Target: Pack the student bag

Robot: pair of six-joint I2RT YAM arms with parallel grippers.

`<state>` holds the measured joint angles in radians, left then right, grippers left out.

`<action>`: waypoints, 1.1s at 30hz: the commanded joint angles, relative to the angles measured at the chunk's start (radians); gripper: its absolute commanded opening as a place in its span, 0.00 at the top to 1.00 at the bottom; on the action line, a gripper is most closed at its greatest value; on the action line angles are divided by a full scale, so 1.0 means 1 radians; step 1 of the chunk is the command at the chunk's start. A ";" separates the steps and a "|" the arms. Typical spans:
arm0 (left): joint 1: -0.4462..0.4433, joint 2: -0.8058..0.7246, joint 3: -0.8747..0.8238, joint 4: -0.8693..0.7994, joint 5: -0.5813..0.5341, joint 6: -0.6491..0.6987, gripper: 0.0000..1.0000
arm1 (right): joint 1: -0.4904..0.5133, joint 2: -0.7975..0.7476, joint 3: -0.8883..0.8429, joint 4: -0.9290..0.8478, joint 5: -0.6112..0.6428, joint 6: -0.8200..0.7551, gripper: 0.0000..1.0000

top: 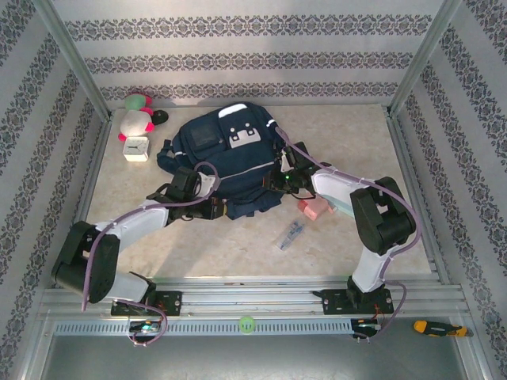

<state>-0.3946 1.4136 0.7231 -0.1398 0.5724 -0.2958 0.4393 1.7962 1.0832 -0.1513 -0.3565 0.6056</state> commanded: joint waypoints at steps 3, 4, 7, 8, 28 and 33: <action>-0.126 0.080 0.103 -0.021 0.040 0.024 0.97 | 0.062 0.002 -0.014 0.076 0.053 0.115 0.70; -0.145 0.100 0.116 -0.013 0.042 0.019 0.96 | 0.066 0.001 -0.016 0.082 0.055 0.124 0.70; -0.196 0.167 0.159 0.028 0.050 -0.008 0.90 | 0.071 -0.006 -0.018 0.096 0.063 0.141 0.70; -0.206 0.189 0.174 0.039 0.051 -0.014 0.87 | 0.071 -0.010 -0.017 0.096 0.067 0.140 0.70; -0.146 -0.312 -0.016 -0.102 -0.215 0.765 0.18 | -0.001 -0.415 -0.127 -0.016 -0.134 -0.261 0.53; -0.144 -0.180 -0.037 -0.027 -0.263 0.929 0.18 | 0.047 -0.450 -0.184 -0.018 -0.173 -0.297 0.53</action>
<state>-0.5491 1.1683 0.7086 -0.2008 0.3771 0.4534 0.4625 1.3594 0.9344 -0.1410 -0.4744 0.3679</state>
